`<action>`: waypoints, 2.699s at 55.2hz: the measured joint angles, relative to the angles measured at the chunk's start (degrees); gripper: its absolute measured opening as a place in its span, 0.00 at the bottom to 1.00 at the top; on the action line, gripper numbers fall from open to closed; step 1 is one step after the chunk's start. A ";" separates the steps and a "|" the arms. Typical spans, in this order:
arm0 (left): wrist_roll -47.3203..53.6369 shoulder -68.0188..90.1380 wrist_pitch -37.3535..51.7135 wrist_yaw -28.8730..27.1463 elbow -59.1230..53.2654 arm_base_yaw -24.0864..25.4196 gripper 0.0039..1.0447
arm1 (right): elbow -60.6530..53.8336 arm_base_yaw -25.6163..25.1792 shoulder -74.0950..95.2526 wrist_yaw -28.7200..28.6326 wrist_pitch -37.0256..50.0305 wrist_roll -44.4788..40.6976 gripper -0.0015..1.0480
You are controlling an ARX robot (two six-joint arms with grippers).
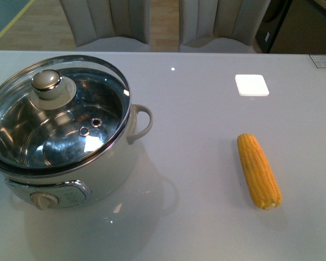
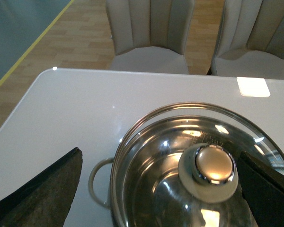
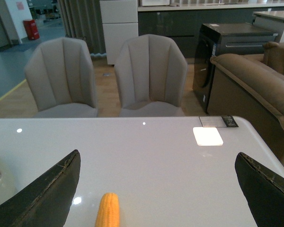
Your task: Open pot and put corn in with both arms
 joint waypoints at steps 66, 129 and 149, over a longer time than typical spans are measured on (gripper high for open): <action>-5.07 43.71 25.51 -4.11 15.37 -6.73 0.93 | 0.00 0.00 0.00 -0.02 0.00 0.00 0.91; -6.49 43.39 27.96 -8.90 13.09 -9.29 0.42 | 0.00 0.00 0.00 0.00 0.00 0.02 0.91; -5.40 40.98 25.77 -8.63 12.13 -8.76 0.42 | 0.00 0.00 0.00 0.00 0.00 0.00 0.91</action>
